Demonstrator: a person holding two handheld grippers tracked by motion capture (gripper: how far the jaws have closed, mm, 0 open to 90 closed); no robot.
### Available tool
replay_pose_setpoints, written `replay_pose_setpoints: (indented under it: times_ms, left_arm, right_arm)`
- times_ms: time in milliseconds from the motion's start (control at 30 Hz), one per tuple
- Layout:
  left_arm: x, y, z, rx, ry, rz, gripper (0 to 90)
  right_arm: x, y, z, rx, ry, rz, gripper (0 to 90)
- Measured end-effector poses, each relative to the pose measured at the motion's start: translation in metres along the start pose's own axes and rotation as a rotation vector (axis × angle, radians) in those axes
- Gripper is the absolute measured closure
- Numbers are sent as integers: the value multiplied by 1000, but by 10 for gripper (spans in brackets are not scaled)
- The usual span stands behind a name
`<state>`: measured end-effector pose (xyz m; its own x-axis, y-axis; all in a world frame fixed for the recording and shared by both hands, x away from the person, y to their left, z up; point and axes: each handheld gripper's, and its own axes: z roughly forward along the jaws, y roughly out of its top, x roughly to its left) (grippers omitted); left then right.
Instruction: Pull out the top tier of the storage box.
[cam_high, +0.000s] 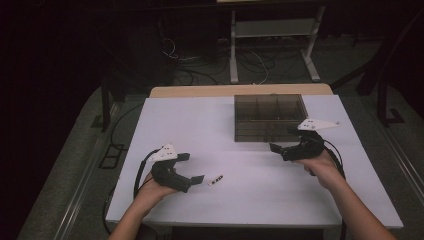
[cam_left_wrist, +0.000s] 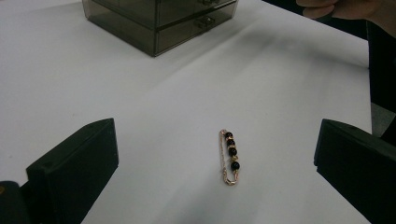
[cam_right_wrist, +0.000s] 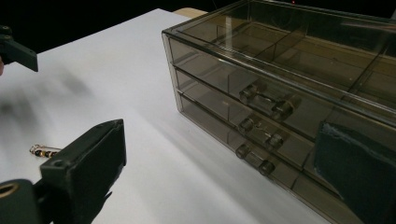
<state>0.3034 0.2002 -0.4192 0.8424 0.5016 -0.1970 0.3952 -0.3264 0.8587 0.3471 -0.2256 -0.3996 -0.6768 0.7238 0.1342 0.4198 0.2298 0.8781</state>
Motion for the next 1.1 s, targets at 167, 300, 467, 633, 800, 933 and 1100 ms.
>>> replay_pose_setpoints:
  times_ms: [167, 300, 467, 633, 800, 933, 1100]
  left_arm:
    - [0, 0, 0, -2, 0, 0, 0]
    - [0, 0, 0, 0, 0, 0, 0]
    - [0, 0, 1, 0, -3, 0, 0]
    - [0, -1, 0, 0, -3, 4, 0]
    - [0, -1, 0, 2, -3, 5, 0]
    - [1, -2, 0, 4, -3, 3, 0]
    - [1, -2, 1, 7, -1, 5, 0]
  right_arm:
    - [-1, 2, 6, 1, 1, 2, 27]
    - [-2, 1, 8, 7, 2, 1, 26]
    - [-2, 1, 10, -9, -2, -18, 26]
    - [-1, 1, 10, -17, -9, -30, 26]
    - [-1, 0, 11, -15, -11, -32, 26]
    - [-1, 0, 11, -10, -16, -44, 26]
    - [-1, -1, 10, -9, -27, -57, 26]
